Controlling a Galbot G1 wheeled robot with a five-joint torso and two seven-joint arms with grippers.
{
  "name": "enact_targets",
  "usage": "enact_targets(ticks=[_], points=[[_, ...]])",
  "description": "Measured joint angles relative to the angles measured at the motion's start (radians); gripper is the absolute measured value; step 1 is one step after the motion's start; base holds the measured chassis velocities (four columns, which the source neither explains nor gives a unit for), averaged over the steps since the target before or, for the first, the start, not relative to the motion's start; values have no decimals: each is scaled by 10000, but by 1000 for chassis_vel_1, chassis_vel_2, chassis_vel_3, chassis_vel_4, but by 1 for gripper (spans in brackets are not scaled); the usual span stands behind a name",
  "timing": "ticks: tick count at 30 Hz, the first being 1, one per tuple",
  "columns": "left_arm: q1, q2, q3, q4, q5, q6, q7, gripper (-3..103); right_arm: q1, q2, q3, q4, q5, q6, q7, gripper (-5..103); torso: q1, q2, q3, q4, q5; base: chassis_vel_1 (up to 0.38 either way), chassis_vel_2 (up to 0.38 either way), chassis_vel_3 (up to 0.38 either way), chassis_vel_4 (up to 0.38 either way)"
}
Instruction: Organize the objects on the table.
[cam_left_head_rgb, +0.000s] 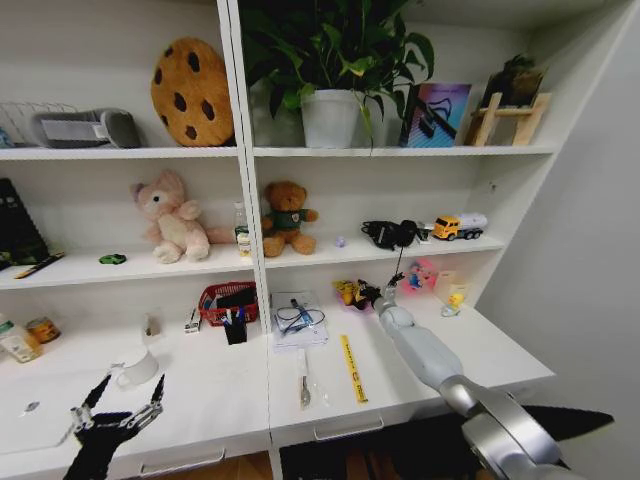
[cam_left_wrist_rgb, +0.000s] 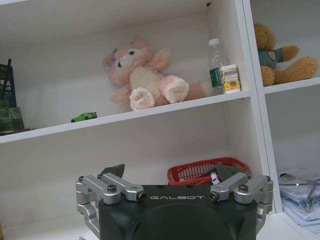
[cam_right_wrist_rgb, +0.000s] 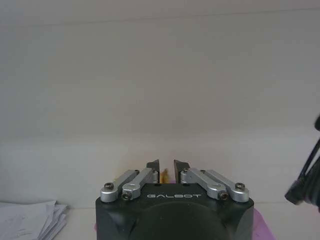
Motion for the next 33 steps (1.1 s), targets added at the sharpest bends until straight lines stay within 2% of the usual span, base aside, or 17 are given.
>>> enact_targets(ticks=[2, 4, 7, 8, 10, 11, 13, 16, 18, 19, 21, 22, 25, 28, 31, 33], points=[[0, 0, 0, 0, 0, 0, 0, 100, -244, -47, 75, 162, 67, 45, 41, 30, 0, 0, 0, -1, 3, 0, 0, 0, 0], [0, 0, 0, -1, 0, 0, 0, 100, -324, -78, 98, 258, 76, 45, 61, 30, 0, 0, 1, 0, 3, 0, 0, 0, 0], [0, 0, 0, 0, 0, 0, 0, 100, -890, -511, 208, 1051, -43, 34, 133, 46, 0, 0, 0, 1, 4, 0, 0, 0, 0], [0, 0, 0, 0, 0, 0, 0, 100, -890, -511, 208, 1051, -43, 34, 133, 46, 0, 0, 0, 1, 4, 0, 0, 0, 0], [0, 0, 0, 0, 0, 0, 0, 100, -1422, -1158, 333, 1826, -315, 60, 145, 57, 0, 0, 0, -1, 5, 0, 0, 0, 0], [0, 0, 0, 0, 0, 0, 0, 100, -1422, -1158, 333, 1826, -315, 60, 145, 57, 0, 0, 0, -1, 5, 0, 0, 0, 0], [0, 0, 0, -1, 0, 0, 0, 100, -2347, -2081, 656, 3231, -372, 64, 366, 68, 0, 0, 0, -5, 4, 0, 0, 0, 0], [0, 0, 0, -1, 0, 0, 0, 100, -2842, -2396, 865, 3981, -369, 149, 663, 73, 0, 0, -1, -4, 3, 0, 0, 0, 0], [0, 0, 0, 0, 0, 0, 0, 100, -4348, -2970, 1669, 5810, -142, -12, 1206, 84, 0, 1, -1, 3, 4, 0, 0, 0, 0], [0, 0, 0, 0, 0, 0, 0, 100, -4348, -2970, 1669, 5810, -142, -12, 1206, 84, 0, 1, -1, 3, 4, 0, 0, 0, 0], [0, 0, 0, -1, 0, 0, 0, 100, -6428, -3573, 2970, 7858, 67, -265, 1662, 97, -1, 2, -2, -6, 4, 0, 0, 0, 0], [0, 0, 0, -1, 0, 0, 0, 100, -6428, -3573, 2970, 7858, 67, -265, 1662, 97, -1, 2, -2, -6, 4, 0, 0, 0, 0], [1, 0, 0, 0, 0, 0, 0, 100, -8315, -3950, 4026, 9717, -21, -145, 2386, 100, -3, 3, -2, 0, 5, 0, 0, 0, 0], [0, 1, 0, 0, 0, 0, 1, 100, -9147, -3995, 4625, 10459, -88, -121, 2571, 100, -3, 3, -2, 0, 7, 0, 0, 0, 0], [0, 0, 0, -1, 1, 0, 0, 100, -11521, -3849, 6471, 12666, -257, -191, 2782, 100, -3, 3, -2, 0, 3, 0, 0, 0, 0], [1, 0, 0, 0, 0, 0, 0, 100, -11992, -3769, 6789, 13145, -317, -197, 2782, 100, -3, 3, -2, 0, 0, 0, 0, 0, 0]])
